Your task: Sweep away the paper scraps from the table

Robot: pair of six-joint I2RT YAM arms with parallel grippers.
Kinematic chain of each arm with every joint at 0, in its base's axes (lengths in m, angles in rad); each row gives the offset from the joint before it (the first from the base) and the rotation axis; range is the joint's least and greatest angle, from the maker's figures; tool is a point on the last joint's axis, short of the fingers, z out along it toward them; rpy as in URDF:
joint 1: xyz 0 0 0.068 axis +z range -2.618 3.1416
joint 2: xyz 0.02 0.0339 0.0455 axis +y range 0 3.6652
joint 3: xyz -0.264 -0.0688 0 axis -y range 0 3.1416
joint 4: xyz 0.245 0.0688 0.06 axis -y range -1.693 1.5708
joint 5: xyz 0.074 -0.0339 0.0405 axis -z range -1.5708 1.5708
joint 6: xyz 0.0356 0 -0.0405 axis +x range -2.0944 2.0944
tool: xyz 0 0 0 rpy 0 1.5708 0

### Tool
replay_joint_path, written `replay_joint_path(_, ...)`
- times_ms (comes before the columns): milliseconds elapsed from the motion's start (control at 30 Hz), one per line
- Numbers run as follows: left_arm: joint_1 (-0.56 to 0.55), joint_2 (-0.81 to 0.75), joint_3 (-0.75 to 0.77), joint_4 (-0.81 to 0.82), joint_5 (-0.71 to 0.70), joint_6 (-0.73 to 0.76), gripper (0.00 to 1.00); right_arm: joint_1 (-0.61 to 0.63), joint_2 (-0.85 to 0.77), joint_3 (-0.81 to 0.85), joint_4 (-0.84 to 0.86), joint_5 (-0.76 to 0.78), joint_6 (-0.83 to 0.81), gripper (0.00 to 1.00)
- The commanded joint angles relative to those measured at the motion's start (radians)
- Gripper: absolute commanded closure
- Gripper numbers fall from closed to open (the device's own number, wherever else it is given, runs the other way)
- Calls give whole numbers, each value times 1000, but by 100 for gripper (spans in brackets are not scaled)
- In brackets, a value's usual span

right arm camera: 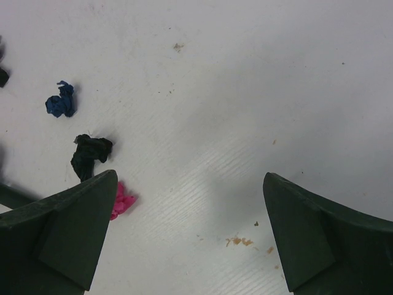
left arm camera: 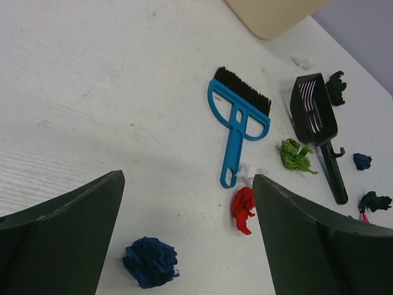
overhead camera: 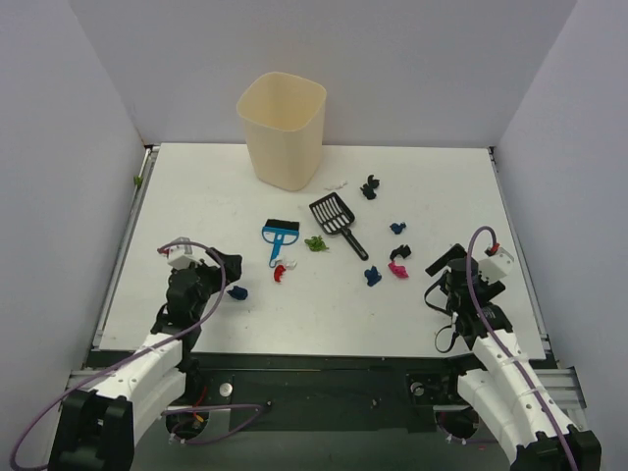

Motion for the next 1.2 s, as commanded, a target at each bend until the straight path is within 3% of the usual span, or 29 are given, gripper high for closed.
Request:
replay_joint_path(0,-3,44,31,101,61,-15,3,9,-19,2,-20,41,-7,0)
replay_joint_path(367,-78,202,103,136,109,30,3,9,1,39,-6,-25,-66,2)
replay_joint_path(600,-129,240,142,125,130,74,3,41,10,91,92,-213,-144,2)
replay_joint_path(767,-173,283,249,-17,-18,155,4,99,108,212,73,-207,-192,4)
replay_joint_path(967,-378,428,479,-227,-317,295,5,136,194,243,92,-235,-212,6)
replay_joint_path(1167,-366,588,628,-360,-329,317,10,147,184,241,92,-250,-212,7)
